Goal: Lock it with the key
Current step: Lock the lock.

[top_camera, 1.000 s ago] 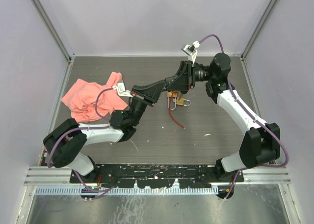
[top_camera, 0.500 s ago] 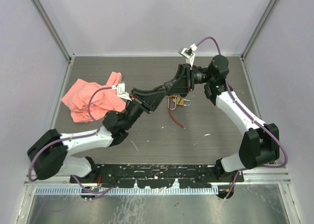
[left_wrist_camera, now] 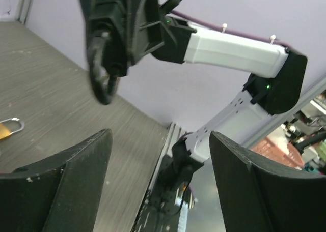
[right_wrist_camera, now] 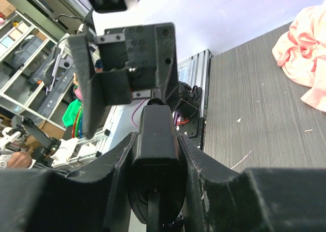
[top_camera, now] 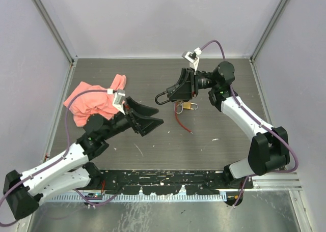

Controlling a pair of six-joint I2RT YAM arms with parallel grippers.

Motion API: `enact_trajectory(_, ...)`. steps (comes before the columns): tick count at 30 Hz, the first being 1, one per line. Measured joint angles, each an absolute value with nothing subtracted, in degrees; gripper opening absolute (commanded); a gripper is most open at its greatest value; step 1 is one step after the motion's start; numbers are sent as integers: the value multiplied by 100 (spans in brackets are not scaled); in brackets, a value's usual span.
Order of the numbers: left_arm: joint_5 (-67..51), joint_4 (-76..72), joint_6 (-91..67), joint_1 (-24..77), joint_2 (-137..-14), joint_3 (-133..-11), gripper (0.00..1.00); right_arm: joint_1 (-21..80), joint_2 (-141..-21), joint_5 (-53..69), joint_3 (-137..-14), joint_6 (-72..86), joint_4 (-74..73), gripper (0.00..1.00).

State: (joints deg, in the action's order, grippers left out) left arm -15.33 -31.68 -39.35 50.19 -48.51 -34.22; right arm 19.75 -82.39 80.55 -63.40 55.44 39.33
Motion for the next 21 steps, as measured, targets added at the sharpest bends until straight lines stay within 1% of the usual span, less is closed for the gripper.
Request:
enact_trajectory(2,-2156,-2790,-3964,4530,-4764,-3520,68,1986,-8239,8075,-6276,5688,4268,1)
enact_trajectory(5,-3004,-2495,-4106,3944,-4984,-3719,66,2062,-8239,8130,-6195,5878,4689,1)
enact_trajectory(9,-3778,-2528,-4447,3780,-5511,-3896,62,2193,-8232,8217,-6178,6025,5100,1)
enact_trajectory(12,-4073,-2812,-4831,3750,-5782,-3920,57,2235,-8213,8265,-6178,6001,5181,1)
enact_trajectory(16,-4289,-3072,-5251,3640,-5848,-3953,51,2237,-8197,8315,-6178,5870,5109,1)
enact_trajectory(21,-4622,-2781,-5288,3439,-5819,-4239,40,2237,-8176,8322,-6176,5682,4875,1)
